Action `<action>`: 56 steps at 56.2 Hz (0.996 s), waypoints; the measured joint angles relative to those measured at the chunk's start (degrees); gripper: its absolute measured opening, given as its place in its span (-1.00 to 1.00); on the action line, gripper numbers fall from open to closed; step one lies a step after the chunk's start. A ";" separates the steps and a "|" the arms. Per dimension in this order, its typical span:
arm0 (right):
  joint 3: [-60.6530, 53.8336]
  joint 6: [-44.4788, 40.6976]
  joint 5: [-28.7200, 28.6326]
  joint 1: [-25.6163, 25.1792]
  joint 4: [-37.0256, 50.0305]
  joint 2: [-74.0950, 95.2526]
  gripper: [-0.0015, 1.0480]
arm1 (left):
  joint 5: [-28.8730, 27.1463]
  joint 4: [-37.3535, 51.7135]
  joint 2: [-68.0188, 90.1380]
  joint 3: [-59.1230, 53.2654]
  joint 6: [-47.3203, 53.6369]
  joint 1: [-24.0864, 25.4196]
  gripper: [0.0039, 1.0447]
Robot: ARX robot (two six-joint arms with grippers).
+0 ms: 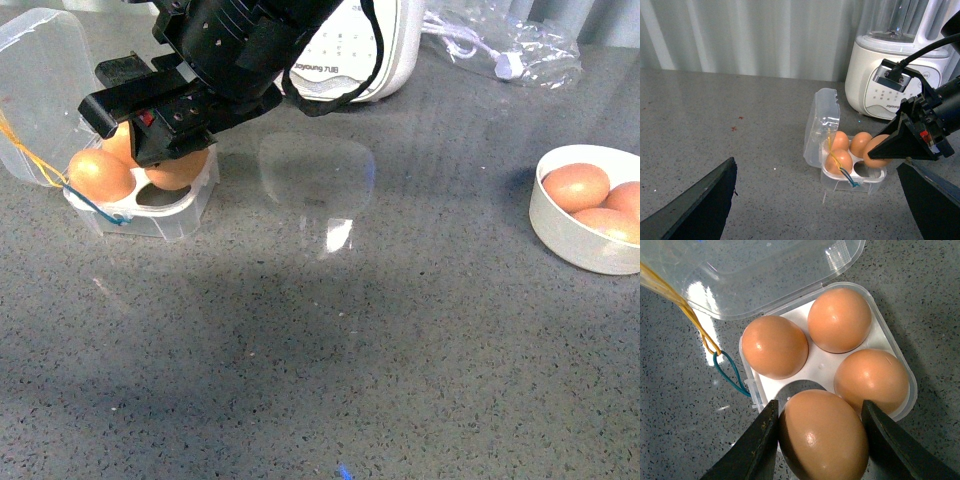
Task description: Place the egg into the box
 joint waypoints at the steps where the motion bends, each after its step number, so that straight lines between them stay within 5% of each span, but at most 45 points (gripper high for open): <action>1: 0.07 -0.11 0.04 0.02 -0.09 0.00 -0.13 | 0.00 0.00 0.00 0.00 0.00 0.00 0.87; 20: 0.13 1.90 -0.98 0.02 1.64 -0.52 0.89 | 0.00 0.00 0.00 0.00 0.00 0.00 0.87; 30: -4.59 6.88 0.48 -1.27 9.49 -6.58 0.86 | 0.00 0.00 0.00 0.00 0.00 0.00 0.87; 38: -13.35 14.32 8.57 -4.44 20.00 -15.30 0.86 | 0.00 0.00 0.00 0.00 0.00 0.00 0.87; 42: -18.05 17.11 15.37 -6.32 26.03 -18.75 0.86 | 0.00 0.00 0.00 0.00 0.00 0.00 0.87; 48: -32.30 17.07 39.56 -8.83 50.84 -24.92 0.56 | 0.02 0.00 0.00 0.00 0.00 0.00 0.87; 53: -42.47 17.07 47.93 -11.17 63.54 -29.62 0.32 | -0.04 0.00 0.00 0.00 0.00 0.00 0.87; 56: -48.50 17.11 48.13 -13.09 68.91 -32.89 0.15 | -0.02 0.00 0.00 0.00 0.00 0.00 0.87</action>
